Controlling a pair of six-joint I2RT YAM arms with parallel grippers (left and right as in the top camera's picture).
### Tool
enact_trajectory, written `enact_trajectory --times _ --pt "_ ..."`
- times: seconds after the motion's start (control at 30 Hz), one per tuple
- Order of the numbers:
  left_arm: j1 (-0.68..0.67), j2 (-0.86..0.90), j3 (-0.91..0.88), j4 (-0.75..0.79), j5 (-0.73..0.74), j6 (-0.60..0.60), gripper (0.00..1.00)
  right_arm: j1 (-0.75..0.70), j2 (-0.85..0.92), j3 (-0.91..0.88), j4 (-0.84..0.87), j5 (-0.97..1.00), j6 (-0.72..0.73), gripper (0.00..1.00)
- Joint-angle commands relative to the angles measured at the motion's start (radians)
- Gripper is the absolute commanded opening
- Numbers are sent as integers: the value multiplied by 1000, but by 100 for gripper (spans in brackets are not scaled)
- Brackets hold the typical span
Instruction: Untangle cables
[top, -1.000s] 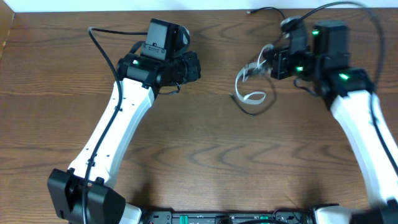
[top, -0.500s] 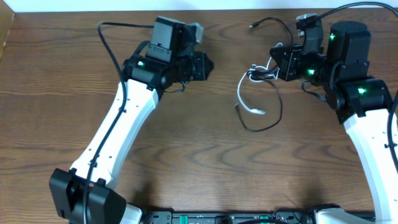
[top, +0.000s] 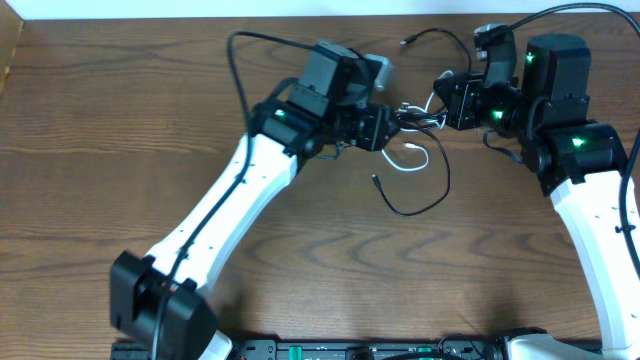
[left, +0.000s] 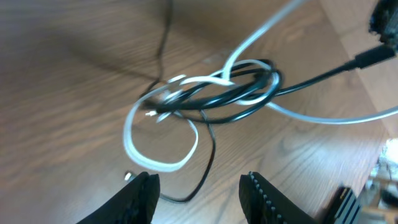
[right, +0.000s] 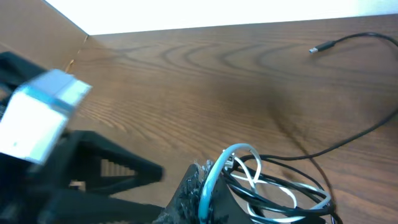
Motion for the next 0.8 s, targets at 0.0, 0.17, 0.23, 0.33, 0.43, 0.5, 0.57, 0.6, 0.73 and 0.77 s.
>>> enact_trajectory --times 0.0,0.17,0.23,0.33,0.43,0.5,0.57,0.6,0.73,0.77 --pt "-10 46 -1 58 134 133 47 -5 -4 7 -4 1 7 1" --pt "-3 100 -1 162 196 64 47 -5 -4 7 -19 2 0 1" --pt "3 109 -1 183 212 39 47 -5 -4 7 -26 2 -10 1" --pt "7 109 -1 204 245 37 47 -6 -4 7 -31 2 -19 1" --pt "5 109 -1 219 297 103 47 -5 -4 7 -30 2 -19 1" --pt "1 109 -1 210 292 161 47 -5 -4 7 -30 1 -19 1" --pt "1 110 -3 199 291 226 47 -5 -4 7 -30 1 -19 1" --pt "1 111 -6 197 288 247 47 -5 -4 7 -31 1 -19 1" --pt "2 111 -24 196 226 319 47 -5 -5 7 -31 1 -19 1" --pt "2 112 -31 197 211 334 47 -5 -5 7 -30 1 -19 1"
